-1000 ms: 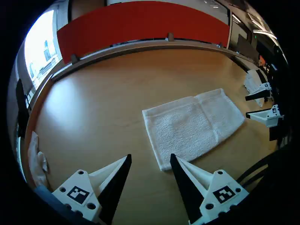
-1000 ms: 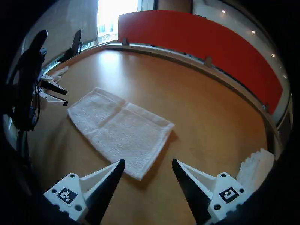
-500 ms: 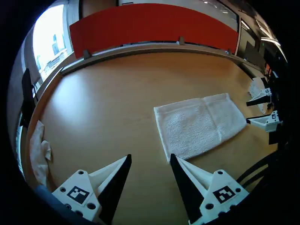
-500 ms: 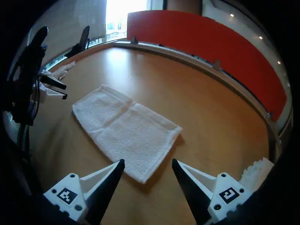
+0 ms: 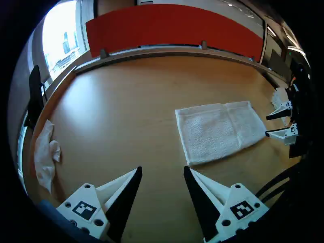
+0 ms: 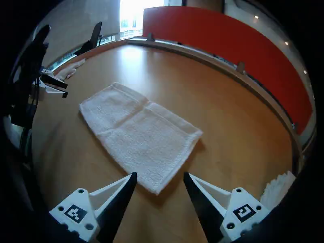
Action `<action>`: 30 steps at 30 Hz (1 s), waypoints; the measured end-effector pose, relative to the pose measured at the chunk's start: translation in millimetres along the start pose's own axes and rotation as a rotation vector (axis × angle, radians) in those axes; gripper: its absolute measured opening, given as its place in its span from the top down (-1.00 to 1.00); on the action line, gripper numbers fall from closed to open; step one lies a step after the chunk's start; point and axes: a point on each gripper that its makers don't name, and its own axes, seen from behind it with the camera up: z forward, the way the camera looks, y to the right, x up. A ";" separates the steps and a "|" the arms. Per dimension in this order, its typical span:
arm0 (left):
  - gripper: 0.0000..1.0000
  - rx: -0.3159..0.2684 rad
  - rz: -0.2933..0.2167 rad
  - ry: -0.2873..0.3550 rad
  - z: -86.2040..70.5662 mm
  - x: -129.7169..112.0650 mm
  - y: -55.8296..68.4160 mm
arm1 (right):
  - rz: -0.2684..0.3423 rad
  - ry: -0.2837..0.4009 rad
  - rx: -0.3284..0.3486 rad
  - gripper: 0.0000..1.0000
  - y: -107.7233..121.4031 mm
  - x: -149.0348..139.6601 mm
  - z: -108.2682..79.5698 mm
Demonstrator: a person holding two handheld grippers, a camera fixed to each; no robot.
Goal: Fold towel
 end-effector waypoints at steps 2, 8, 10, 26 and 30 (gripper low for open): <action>-0.51 0.006 -0.013 -0.007 -3.1 -5.2 -2.1 | -0.004 -0.011 0.003 -0.68 -0.8 -5.2 1.0; -0.51 0.015 -0.044 -0.017 -10.9 -16.3 -6.8 | -0.014 -0.042 0.013 -0.33 -3.0 -19.2 1.2; -0.51 0.018 -0.046 -0.016 -12.9 -16.8 -8.4 | -0.012 -0.047 0.024 -0.22 -5.1 -21.2 1.0; -0.51 0.023 -0.047 -0.018 -16.4 -18.1 -10.0 | 0.007 -0.073 0.075 0.53 -11.7 -30.0 1.3; -0.51 0.024 -0.044 -0.020 -16.4 -19.4 -10.2 | -0.001 -0.071 0.080 0.77 -12.9 -29.7 0.3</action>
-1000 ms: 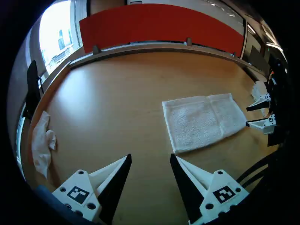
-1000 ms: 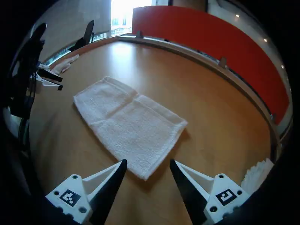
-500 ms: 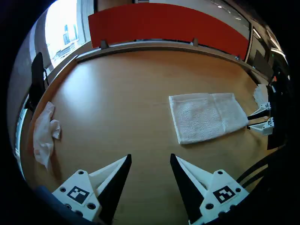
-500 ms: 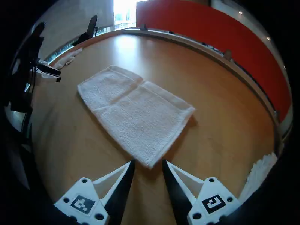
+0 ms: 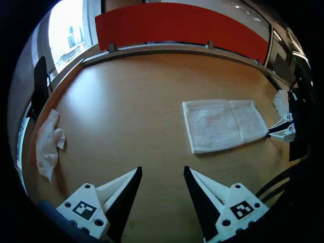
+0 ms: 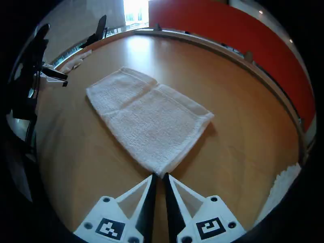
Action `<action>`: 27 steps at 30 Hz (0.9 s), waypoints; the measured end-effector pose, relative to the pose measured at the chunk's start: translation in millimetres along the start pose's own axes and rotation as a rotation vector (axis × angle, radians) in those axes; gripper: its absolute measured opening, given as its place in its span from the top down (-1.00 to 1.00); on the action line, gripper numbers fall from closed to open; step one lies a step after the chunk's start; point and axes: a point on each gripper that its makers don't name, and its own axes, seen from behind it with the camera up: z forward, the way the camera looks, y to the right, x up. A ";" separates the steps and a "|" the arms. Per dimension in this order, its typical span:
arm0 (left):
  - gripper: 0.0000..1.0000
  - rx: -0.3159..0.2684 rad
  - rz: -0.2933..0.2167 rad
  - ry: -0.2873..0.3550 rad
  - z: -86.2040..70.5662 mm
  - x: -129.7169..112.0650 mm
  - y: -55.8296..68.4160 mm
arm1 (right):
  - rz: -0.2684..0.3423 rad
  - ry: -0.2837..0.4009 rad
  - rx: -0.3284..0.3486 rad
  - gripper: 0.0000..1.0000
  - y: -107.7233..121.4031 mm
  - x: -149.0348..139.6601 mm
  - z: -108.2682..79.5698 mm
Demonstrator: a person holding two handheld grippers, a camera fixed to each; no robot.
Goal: Fold towel
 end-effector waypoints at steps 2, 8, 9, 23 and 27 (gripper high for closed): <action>-0.51 0.001 0.000 -0.001 0.2 -0.3 -0.7 | -0.003 0.005 0.001 0.86 -0.7 1.5 -0.7; -0.51 0.002 -0.002 0.002 0.2 1.4 -2.6 | -0.004 0.023 -0.010 0.91 0.6 9.1 -4.8; -0.50 0.002 -0.001 0.002 0.2 1.7 -3.1 | -0.006 0.028 -0.013 0.91 1.3 11.2 -6.3; -0.51 0.005 0.002 0.011 -0.7 6.8 -3.5 | -0.034 0.120 -0.057 0.91 15.3 55.6 -39.7; -0.51 0.005 -0.001 0.013 -1.2 8.1 -3.1 | -0.056 0.140 -0.075 0.91 20.1 67.1 -50.5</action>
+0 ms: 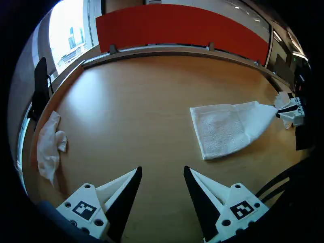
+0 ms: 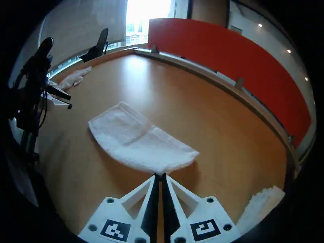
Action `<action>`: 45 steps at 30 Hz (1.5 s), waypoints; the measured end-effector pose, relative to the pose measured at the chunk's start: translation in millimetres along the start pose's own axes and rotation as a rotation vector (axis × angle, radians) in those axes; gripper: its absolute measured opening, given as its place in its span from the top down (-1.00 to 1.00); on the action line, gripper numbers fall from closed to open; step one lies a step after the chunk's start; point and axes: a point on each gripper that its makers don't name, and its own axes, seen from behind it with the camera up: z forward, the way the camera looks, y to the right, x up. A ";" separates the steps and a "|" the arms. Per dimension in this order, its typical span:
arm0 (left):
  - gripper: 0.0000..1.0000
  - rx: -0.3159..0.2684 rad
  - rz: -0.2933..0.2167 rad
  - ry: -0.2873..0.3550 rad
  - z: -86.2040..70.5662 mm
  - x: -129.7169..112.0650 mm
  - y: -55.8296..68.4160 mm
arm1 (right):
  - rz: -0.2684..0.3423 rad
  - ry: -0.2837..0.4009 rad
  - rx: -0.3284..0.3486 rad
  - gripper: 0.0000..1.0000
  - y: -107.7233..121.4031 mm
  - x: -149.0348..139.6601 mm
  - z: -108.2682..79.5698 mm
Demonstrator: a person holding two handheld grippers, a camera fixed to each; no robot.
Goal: Fold towel
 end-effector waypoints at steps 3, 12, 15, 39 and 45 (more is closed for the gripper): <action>-0.51 0.001 0.000 0.002 -0.1 1.0 0.0 | -0.012 0.014 -0.011 0.91 4.4 8.2 -6.6; -0.51 0.002 -0.002 0.006 -1.2 3.7 -0.1 | -0.014 0.062 -0.046 0.91 21.3 31.1 -29.2; -0.51 0.003 -0.002 0.007 -1.5 4.3 0.0 | -0.024 0.074 -0.054 0.91 25.4 37.8 -36.4; -0.51 -0.002 0.001 0.020 -4.5 5.4 2.0 | -0.109 0.083 0.013 0.91 -9.3 55.5 -29.5; -0.51 0.001 0.007 0.027 -6.5 5.8 1.3 | -0.137 0.073 0.053 0.91 -32.9 57.5 -18.0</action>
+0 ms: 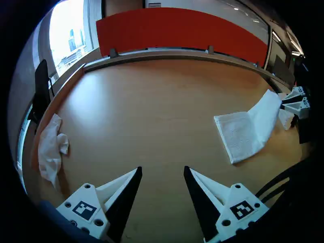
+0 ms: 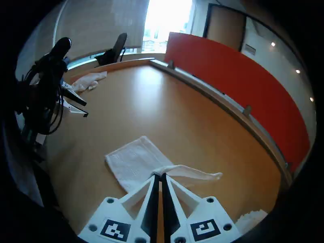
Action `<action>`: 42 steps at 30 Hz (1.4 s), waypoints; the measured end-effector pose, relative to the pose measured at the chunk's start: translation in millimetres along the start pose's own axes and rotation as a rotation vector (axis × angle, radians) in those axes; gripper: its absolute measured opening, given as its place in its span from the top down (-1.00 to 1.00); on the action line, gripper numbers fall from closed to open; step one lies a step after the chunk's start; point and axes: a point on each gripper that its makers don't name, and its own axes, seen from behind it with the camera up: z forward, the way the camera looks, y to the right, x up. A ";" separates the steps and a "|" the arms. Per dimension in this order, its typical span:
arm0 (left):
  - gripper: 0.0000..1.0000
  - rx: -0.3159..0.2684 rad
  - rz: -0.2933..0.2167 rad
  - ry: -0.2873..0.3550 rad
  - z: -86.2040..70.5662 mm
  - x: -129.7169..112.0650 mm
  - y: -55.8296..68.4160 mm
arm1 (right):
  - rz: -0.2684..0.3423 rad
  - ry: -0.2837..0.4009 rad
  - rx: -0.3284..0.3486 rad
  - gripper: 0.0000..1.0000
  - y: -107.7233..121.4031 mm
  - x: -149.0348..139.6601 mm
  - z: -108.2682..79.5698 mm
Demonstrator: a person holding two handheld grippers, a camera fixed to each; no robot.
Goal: Fold towel
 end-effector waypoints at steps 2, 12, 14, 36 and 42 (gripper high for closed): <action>-0.51 0.000 0.006 0.003 -0.9 0.2 0.3 | -0.008 -0.002 0.019 0.91 -9.6 1.4 5.4; -0.51 0.009 0.017 0.013 -5.0 -0.6 -5.0 | -0.022 -0.021 0.097 0.91 -47.3 2.9 30.6; -0.51 0.011 0.016 0.016 -6.8 -0.3 -7.2 | -0.030 -0.027 0.108 0.91 -52.1 2.3 33.7; -0.51 0.057 -0.035 0.025 -29.0 -11.0 -39.8 | -0.083 -0.093 0.201 0.91 -85.9 -3.8 60.7; -0.51 0.054 -0.036 0.024 -28.2 -11.4 -38.5 | -0.073 -0.098 0.194 0.85 -83.1 -4.1 61.2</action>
